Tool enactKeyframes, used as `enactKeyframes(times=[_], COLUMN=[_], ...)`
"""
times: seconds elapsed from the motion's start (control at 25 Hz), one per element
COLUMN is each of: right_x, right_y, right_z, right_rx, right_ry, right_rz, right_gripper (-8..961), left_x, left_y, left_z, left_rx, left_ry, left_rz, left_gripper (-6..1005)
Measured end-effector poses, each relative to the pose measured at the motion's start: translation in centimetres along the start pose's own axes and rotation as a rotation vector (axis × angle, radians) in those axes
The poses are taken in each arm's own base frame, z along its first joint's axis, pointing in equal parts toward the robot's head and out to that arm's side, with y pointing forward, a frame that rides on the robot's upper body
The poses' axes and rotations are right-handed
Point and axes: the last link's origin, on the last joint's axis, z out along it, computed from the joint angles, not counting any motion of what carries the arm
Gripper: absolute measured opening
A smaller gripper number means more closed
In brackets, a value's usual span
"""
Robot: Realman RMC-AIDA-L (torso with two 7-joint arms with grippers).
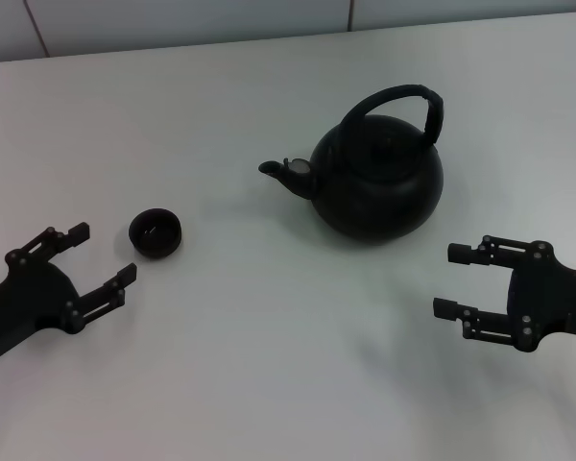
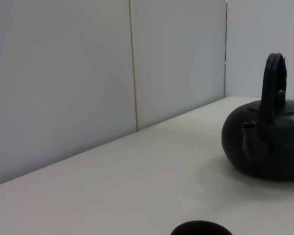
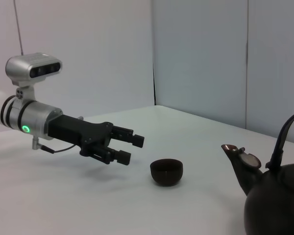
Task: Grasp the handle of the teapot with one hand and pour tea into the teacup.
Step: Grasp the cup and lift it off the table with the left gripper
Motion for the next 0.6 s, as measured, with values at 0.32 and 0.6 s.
enactKeyframes(times=[0.32,0.6], right_x=[-0.1,-0.2], right_y=[0.0,-0.1], right_z=[-0.1,-0.2], right_rx=[-0.004,-0.001], right_ry=[-0.003,0.000], right_rz=[-0.006,-0.008], right_gripper=[682,682], left_x=[0.4,0.8], left_y=[-0.3,-0.5], left_z=[2.6,4.1], left_rx=[-0.010,-0.022], left_ry=[-0.032,-0.054], left_rz=[-0.003,0.010], left_gripper=[808,808])
